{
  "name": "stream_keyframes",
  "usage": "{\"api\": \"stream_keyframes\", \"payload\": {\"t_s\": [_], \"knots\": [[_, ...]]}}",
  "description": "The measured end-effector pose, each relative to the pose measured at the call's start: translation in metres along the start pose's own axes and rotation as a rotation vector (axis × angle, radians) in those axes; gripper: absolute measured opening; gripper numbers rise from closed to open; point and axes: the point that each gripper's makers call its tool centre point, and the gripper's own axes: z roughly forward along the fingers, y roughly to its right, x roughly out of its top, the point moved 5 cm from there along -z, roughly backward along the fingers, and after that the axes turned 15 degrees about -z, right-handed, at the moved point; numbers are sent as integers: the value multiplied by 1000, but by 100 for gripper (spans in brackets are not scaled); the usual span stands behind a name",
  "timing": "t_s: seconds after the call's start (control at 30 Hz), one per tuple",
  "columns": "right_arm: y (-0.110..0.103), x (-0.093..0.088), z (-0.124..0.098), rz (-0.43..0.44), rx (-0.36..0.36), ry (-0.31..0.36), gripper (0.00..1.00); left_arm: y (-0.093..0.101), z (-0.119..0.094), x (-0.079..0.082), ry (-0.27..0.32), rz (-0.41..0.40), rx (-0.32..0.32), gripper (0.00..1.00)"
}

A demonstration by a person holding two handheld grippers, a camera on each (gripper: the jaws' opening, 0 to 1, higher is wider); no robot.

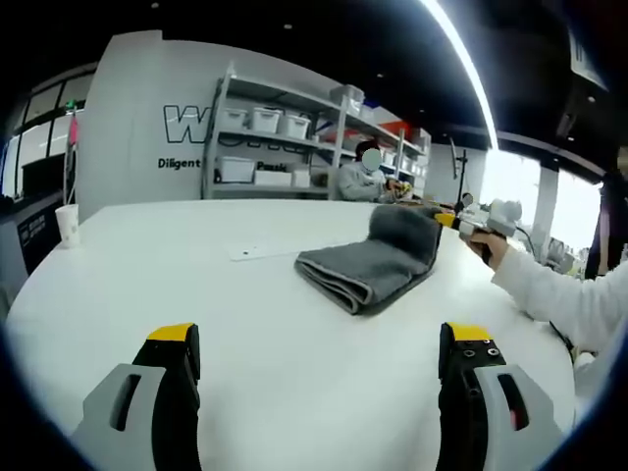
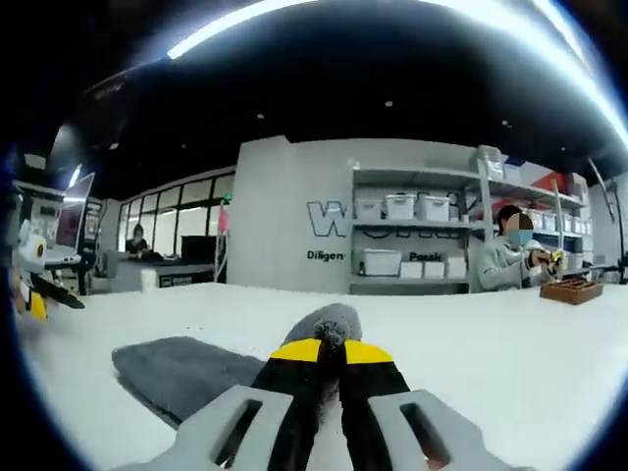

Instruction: Open the folded towel by lifting each exposed corner and separating the folded layers until the towel lies flat within the target outline without major curled edges

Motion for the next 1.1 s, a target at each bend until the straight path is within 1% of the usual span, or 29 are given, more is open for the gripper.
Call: {"api": "stream_keyframes", "payload": {"t_s": [0.03,0.07,0.13,0.2,0.27,0.33,0.43,0.47,0.57,0.63,0.73,0.87,0.93,0.97,1.03,1.1], "knots": [[4,-5,-2,13,-9,-6,0,0,0,0,0,-1,1,100],[11,-15,-6,36,-24,-21,0,0,0,-1,0,-2,1,100],[18,-28,-11,61,-36,-42,0,-1,0,-1,-2,-3,1,100],[21,-38,-15,73,-38,-57,0,-2,1,-1,-5,-3,3,100],[21,-53,-19,84,-24,-90,0,-2,1,-2,-8,-4,4,100],[21,-61,-21,106,-16,-110,0,-2,2,-2,-10,-3,5,100],[26,-61,-21,149,-17,-111,0,-5,3,-3,-17,-4,12,100],[25,-61,-21,148,-19,-112,0,-5,3,-4,-19,-4,14,100],[23,-64,-20,110,-19,-149,0,-4,1,-7,-22,-3,22,100],[23,-66,-21,73,-32,-183,0,-5,0,-8,-22,-3,25,100],[23,-68,-21,13,-32,-211,0,-6,1,-8,-25,-5,27,100],[21,-70,-25,-21,-32,-236,0,-9,3,-8,-32,-5,28,100],[22,-73,-28,-64,-23,-250,2,-9,3,-8,-34,-4,29,100],[22,-73,-28,-67,-23,-253,3,-8,3,-9,-34,-3,30,100],[27,-73,-33,-82,-38,-268,7,-9,3,-9,-36,-3,32,100],[34,-68,-39,-107,-70,-275,11,-8,3,-9,-37,-2,32,100]]}}
